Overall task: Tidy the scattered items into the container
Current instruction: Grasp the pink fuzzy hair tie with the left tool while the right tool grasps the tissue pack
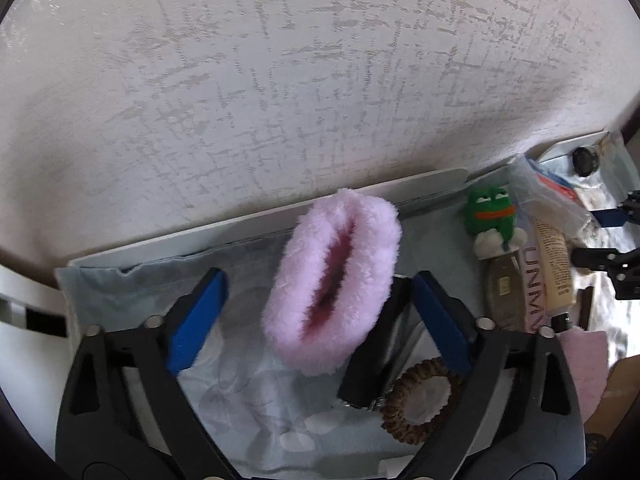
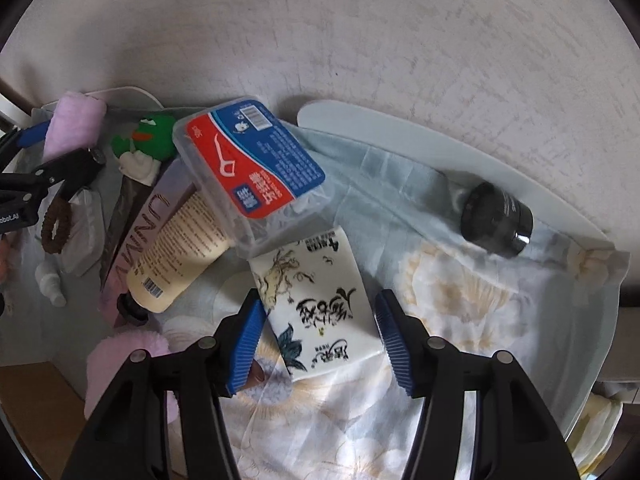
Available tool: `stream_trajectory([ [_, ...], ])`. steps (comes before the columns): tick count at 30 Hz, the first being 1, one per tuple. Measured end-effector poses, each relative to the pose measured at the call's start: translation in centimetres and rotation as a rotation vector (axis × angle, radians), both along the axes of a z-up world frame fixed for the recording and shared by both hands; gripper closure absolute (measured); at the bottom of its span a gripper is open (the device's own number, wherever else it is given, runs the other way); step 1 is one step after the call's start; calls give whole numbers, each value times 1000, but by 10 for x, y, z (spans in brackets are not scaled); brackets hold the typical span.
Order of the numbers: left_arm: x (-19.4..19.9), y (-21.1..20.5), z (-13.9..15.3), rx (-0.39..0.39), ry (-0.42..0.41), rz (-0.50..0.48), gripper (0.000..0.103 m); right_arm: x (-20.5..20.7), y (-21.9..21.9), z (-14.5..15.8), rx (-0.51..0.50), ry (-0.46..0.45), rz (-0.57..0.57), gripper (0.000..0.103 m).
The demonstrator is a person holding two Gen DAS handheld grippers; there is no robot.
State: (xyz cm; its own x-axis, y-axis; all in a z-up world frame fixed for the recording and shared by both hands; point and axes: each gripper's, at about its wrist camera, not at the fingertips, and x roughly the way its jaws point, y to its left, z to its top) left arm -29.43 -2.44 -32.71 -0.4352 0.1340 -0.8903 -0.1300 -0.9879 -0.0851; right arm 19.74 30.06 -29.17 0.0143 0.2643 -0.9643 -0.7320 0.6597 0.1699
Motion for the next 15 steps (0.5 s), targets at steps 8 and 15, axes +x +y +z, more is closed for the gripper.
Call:
stream_trajectory([
  [8, 11, 11, 7, 25, 20, -25, 64, -5, -16, -1, 7, -8, 6, 55],
  [15, 17, 9, 7, 47, 4, 34, 80, -8, -39, 8, 36, -3, -15, 55],
])
